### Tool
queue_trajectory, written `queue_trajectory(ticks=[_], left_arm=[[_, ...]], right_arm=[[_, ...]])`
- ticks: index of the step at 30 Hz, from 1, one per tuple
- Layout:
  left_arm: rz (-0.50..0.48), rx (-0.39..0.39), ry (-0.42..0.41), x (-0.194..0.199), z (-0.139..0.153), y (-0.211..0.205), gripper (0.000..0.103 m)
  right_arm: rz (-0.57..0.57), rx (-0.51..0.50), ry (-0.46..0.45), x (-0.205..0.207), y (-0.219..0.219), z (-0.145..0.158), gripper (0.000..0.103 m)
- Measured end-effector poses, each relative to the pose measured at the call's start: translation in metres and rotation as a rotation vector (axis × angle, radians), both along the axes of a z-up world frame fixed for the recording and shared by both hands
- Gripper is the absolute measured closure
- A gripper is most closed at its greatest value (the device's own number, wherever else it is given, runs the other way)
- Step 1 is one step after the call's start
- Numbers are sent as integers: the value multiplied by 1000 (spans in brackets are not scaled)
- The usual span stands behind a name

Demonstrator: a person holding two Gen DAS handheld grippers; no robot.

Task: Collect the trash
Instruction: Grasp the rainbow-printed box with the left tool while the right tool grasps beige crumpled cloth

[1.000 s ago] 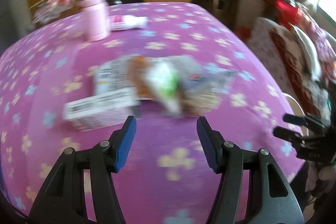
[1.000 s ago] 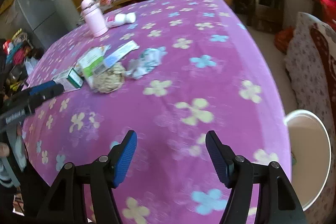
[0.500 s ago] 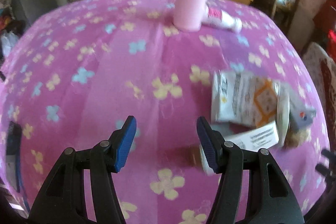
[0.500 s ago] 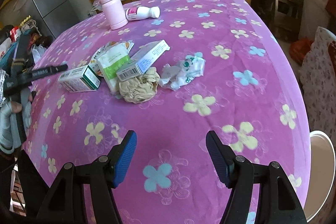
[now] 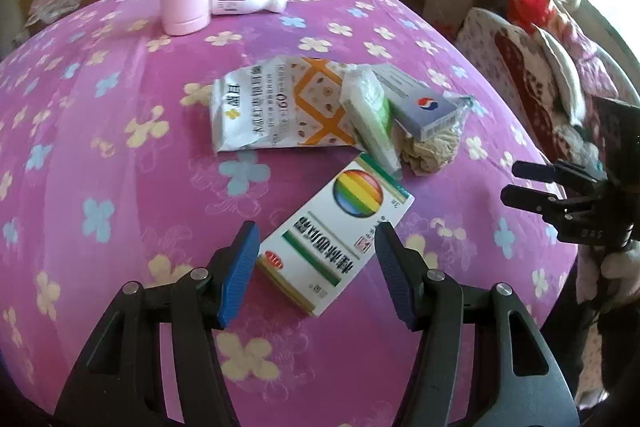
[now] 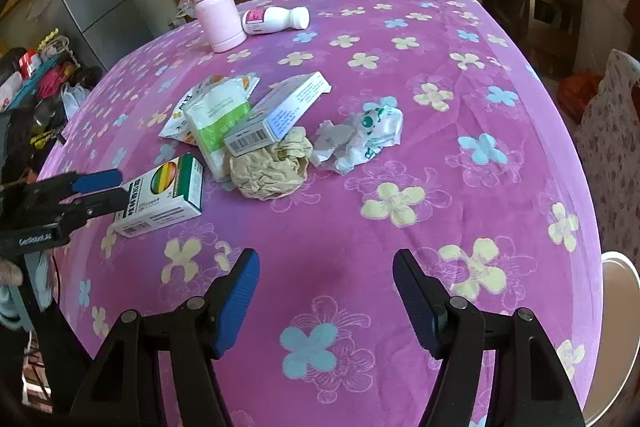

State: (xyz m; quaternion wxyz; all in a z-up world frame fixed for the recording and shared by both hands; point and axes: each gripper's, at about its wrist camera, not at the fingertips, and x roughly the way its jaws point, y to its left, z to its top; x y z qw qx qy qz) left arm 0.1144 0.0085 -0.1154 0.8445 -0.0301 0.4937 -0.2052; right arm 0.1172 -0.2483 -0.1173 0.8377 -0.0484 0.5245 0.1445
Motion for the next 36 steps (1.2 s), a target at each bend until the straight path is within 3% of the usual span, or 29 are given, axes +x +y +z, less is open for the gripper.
queue_trajectory(ticks=[2, 5, 11, 19, 22, 23, 25, 26, 27, 30, 36], left_arm=[[-50, 3, -8, 3, 1, -5, 45], [-154, 68, -28, 5, 0, -19, 45], [-225, 195, -38, 15, -10, -41, 41], [-178, 295, -55, 14, -23, -55, 37], [-117, 267, -26, 12, -22, -49, 38], [-94, 247, -9, 11, -21, -47, 38], [-58, 204, 20, 8, -19, -41, 38], [-44, 187, 31, 6, -18, -38, 38], [-31, 179, 40, 4, -18, -37, 38], [-10, 148, 49, -2, -17, -32, 38], [-10, 166, 13, -5, -19, -39, 38]], right_arm=[[0, -1, -3, 0, 0, 1, 36], [-8, 1, -1, 2, -2, 1, 36], [-20, 9, 2, 7, -3, -1, 36], [19, 37, -5, 22, 23, -9, 35], [28, 37, -20, 36, 39, -16, 36], [27, 44, -18, 40, 42, -17, 37], [36, 76, -9, 48, 48, -20, 51], [39, 86, -10, 51, 50, -22, 64], [38, 84, -10, 52, 52, -23, 71], [46, 101, -9, 47, 48, -21, 80], [83, 126, 13, 15, 24, -7, 81]])
